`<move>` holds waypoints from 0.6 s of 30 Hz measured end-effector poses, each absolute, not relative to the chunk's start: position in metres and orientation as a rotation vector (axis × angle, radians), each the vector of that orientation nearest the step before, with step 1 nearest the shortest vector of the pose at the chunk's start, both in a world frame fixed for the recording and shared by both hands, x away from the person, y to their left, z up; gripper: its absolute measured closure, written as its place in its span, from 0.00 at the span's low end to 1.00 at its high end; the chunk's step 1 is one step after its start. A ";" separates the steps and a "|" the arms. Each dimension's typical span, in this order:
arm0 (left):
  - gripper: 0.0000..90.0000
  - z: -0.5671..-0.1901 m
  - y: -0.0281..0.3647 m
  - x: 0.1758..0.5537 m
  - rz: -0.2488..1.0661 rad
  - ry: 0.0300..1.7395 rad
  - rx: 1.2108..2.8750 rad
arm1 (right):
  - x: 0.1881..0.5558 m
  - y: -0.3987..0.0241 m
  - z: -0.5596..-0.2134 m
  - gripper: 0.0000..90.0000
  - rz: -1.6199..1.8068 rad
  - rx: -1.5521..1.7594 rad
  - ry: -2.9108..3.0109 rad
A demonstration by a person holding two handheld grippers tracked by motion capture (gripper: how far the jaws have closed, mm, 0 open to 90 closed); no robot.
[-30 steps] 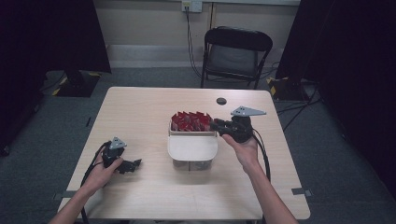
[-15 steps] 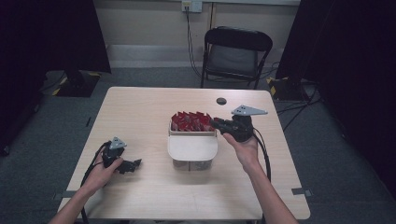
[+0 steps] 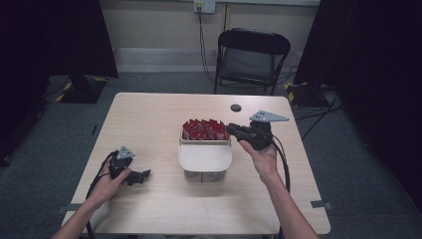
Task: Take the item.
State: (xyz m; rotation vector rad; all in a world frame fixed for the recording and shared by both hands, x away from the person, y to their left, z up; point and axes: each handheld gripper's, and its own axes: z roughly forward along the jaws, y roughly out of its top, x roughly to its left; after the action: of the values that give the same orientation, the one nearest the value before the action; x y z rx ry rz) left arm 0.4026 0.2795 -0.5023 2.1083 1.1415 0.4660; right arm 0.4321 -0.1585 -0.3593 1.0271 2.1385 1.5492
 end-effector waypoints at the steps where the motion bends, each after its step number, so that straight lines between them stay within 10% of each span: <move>1: 0.00 -0.502 0.280 0.403 0.466 1.142 2.108 | 0.432 -0.158 -0.359 0.90 1.552 1.029 2.135; 18: 0.00 -0.502 0.280 0.403 0.466 1.141 2.109 | 0.429 -0.166 -0.348 0.90 1.619 1.027 2.083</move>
State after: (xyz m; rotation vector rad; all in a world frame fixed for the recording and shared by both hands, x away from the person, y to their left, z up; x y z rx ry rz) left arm 0.4027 0.2795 -0.5023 2.1086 1.1414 0.4656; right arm 0.4293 -0.1661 -0.3483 1.0271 2.0833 1.6189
